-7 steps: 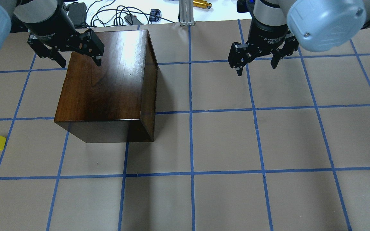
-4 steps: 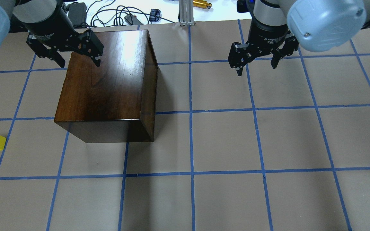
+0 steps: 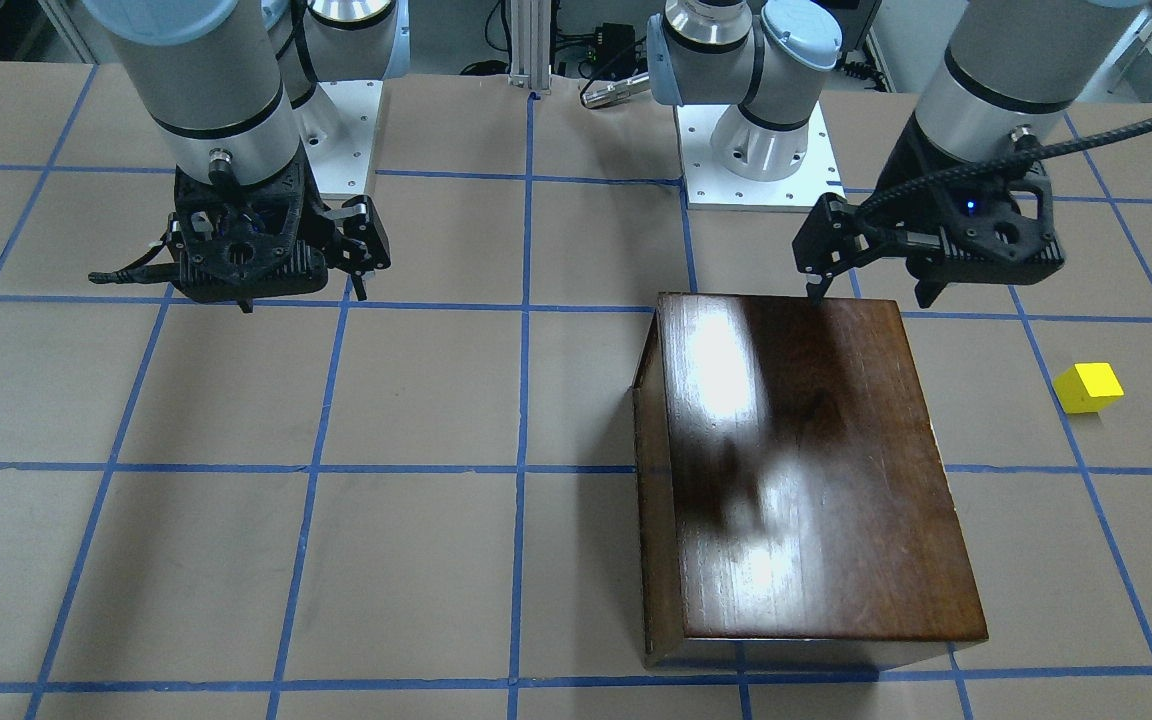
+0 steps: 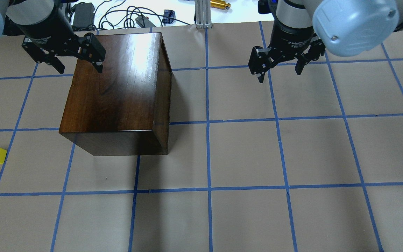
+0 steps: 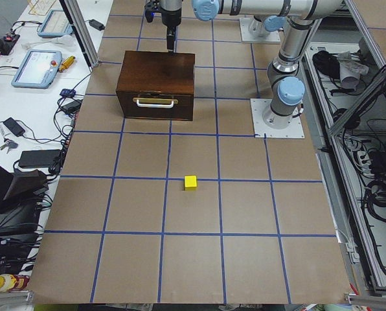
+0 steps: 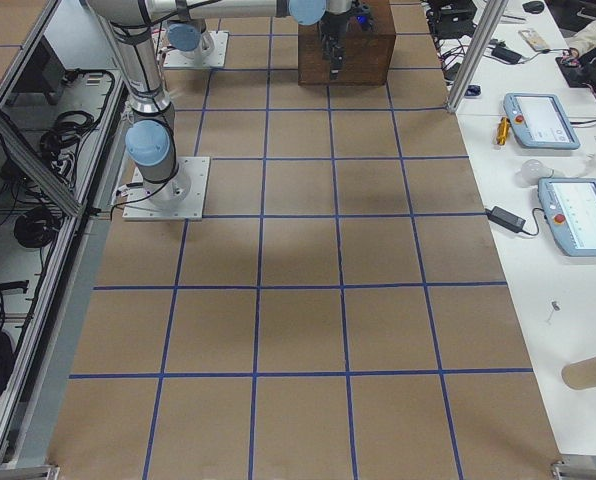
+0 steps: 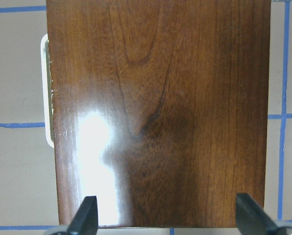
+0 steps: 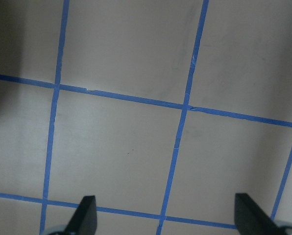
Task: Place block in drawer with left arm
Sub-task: 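Lift the left gripper off the cabinet top and move it toward the drawer side, then lower the left gripper beside the drawer's white handle, then close the left gripper on the white drawer handle, then pull the drawer open outward with the left gripper, then release the handle and back the left gripper away from the drawer, then raise the left gripper up over the cabinet top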
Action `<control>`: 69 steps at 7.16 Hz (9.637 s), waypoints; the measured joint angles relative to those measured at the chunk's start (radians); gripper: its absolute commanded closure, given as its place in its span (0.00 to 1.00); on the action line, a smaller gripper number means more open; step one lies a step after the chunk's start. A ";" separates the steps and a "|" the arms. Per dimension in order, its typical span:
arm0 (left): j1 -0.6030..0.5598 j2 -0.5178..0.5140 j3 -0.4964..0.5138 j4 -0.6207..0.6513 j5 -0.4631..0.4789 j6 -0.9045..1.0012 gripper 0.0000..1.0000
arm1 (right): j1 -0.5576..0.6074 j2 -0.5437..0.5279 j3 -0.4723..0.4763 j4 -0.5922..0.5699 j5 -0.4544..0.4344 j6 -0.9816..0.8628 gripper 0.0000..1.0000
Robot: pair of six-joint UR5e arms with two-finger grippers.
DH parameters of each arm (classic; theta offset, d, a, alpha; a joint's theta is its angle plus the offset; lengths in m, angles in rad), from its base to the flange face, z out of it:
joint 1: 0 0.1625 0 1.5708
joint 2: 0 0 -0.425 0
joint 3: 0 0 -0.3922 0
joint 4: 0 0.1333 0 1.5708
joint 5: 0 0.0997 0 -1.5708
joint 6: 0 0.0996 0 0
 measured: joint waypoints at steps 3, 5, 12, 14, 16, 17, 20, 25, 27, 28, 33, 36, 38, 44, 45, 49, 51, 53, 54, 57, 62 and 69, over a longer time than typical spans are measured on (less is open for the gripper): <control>0.183 -0.004 -0.002 -0.027 0.000 0.209 0.00 | 0.000 0.000 0.000 0.000 0.000 0.001 0.00; 0.307 -0.010 -0.004 -0.044 0.001 0.347 0.00 | 0.000 0.000 0.000 0.000 0.000 0.000 0.00; 0.504 -0.123 -0.033 -0.005 -0.119 0.579 0.00 | 0.000 0.000 0.000 0.000 0.000 0.000 0.00; 0.513 -0.231 -0.022 0.023 -0.248 0.570 0.00 | 0.000 0.000 0.000 0.000 0.001 0.000 0.00; 0.518 -0.319 -0.016 0.039 -0.359 0.579 0.00 | 0.000 0.000 0.000 0.000 0.000 0.000 0.00; 0.519 -0.345 -0.020 0.041 -0.404 0.589 0.00 | 0.000 0.000 0.000 0.000 0.001 0.000 0.00; 0.510 -0.380 -0.037 0.042 -0.479 0.592 0.00 | 0.000 0.000 0.000 0.000 0.001 0.000 0.00; 0.462 -0.406 -0.054 0.062 -0.495 0.585 0.00 | 0.000 0.000 0.000 0.000 0.001 0.000 0.00; 0.461 -0.423 -0.054 0.087 -0.495 0.586 0.00 | 0.000 0.000 0.000 0.000 0.001 0.001 0.00; 0.461 -0.432 -0.054 0.096 -0.493 0.588 0.00 | 0.000 0.000 0.000 0.000 0.001 0.001 0.00; 0.488 -0.433 -0.046 0.108 -0.476 0.598 0.00 | 0.000 0.000 0.000 0.000 0.000 0.000 0.00; 0.542 -0.432 -0.048 0.108 -0.452 0.623 0.00 | 0.000 0.000 0.000 0.000 0.000 0.000 0.00; 0.574 -0.432 -0.050 0.109 -0.433 0.645 0.00 | 0.000 0.000 0.000 0.000 0.000 0.000 0.00; 0.654 -0.423 -0.048 0.109 -0.385 0.679 0.00 | 0.000 0.000 0.000 0.000 0.000 0.000 0.00; 0.658 -0.422 -0.048 0.109 -0.383 0.682 0.00 | 0.000 0.000 0.000 0.000 0.001 0.000 0.00; 0.660 -0.406 -0.047 0.107 -0.382 0.688 0.00 | 0.000 0.000 0.000 0.000 0.001 0.000 0.00; 0.652 -0.366 -0.043 0.099 -0.367 0.681 0.00 | 0.000 0.000 0.000 0.000 0.000 0.000 0.00; 0.644 -0.296 -0.042 0.068 -0.330 0.671 0.00 | 0.000 0.000 0.000 0.000 0.000 0.000 0.00; 0.641 -0.240 -0.042 0.045 -0.295 0.668 0.00 | 0.000 0.000 0.000 0.000 0.001 0.000 0.00; 0.570 -0.063 -0.043 -0.040 -0.215 0.588 0.00 | 0.000 0.000 0.000 0.000 0.001 0.000 0.00; 0.152 0.041 -0.043 -0.052 -0.065 0.042 0.00 | 0.000 0.000 0.000 0.000 0.002 0.000 0.00; -0.015 0.025 -0.042 -0.021 0.008 -0.095 0.00 | 0.000 0.000 0.000 0.000 0.001 0.000 0.00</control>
